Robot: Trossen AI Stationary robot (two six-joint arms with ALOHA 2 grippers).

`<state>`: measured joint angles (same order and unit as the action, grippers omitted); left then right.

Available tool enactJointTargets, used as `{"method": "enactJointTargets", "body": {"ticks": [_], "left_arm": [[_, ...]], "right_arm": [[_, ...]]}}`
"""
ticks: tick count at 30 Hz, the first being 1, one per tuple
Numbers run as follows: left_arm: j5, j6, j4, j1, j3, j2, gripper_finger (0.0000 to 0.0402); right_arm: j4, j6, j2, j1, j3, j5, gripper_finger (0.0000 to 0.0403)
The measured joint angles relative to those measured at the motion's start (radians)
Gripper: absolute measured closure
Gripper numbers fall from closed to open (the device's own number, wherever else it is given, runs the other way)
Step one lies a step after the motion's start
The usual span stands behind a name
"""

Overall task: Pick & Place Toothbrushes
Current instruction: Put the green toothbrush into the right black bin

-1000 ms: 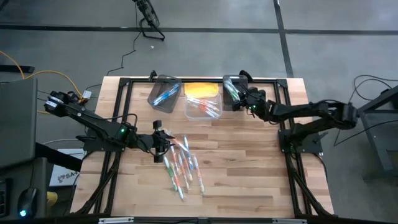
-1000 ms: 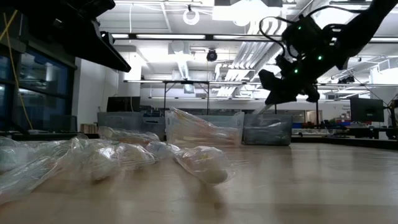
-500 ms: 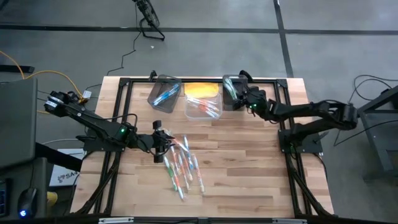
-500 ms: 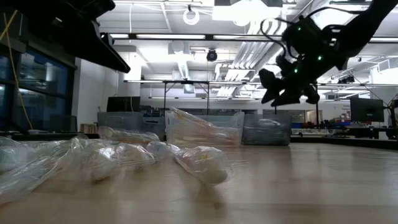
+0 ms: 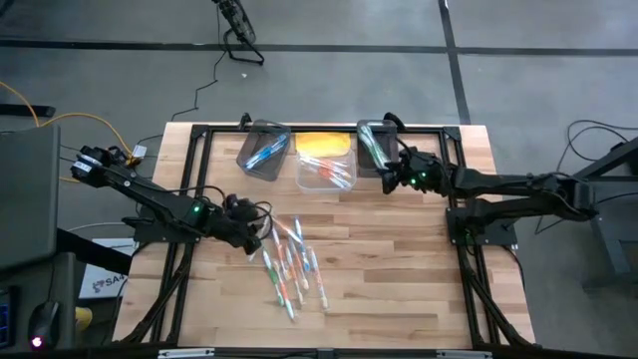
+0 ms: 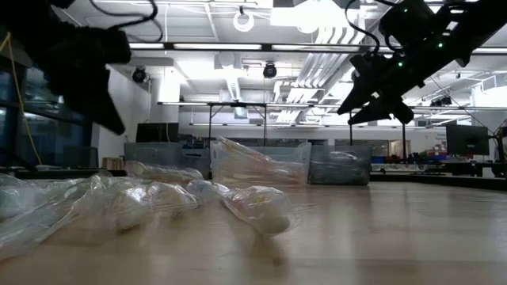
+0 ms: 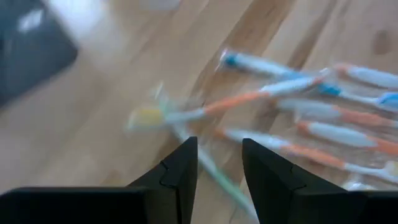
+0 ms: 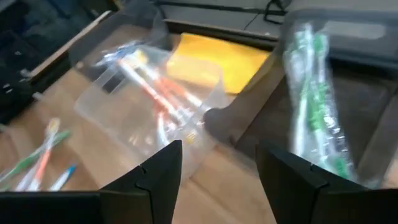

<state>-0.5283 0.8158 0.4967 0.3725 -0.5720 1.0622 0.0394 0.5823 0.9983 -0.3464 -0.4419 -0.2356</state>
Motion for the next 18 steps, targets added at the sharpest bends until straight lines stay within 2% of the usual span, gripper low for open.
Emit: {"method": "enactJointTargets", "body": {"ticks": [4, 7, 12, 18], "left_arm": [[0.078, 0.125, 0.023, 0.000, 0.000, 0.004, 0.0280], [0.099, 0.180, 0.021, 0.000, 0.000, 0.027, 0.0274], [0.095, 0.247, 0.018, -0.022, -0.001, 0.102, 0.0231], [0.173, 0.285, -0.005, -0.100, -0.002, 0.207, 0.0183]], "right_arm": [[-0.009, 0.022, 0.000, 0.054, 0.000, -0.004, 0.0207], [-0.009, 0.023, 0.006, 0.096, 0.000, -0.029, 0.0207], [-0.008, 0.023, 0.006, 0.156, 0.000, -0.099, 0.0207], [-0.009, 0.022, 0.006, 0.189, 0.000, -0.134, 0.0217]]}}
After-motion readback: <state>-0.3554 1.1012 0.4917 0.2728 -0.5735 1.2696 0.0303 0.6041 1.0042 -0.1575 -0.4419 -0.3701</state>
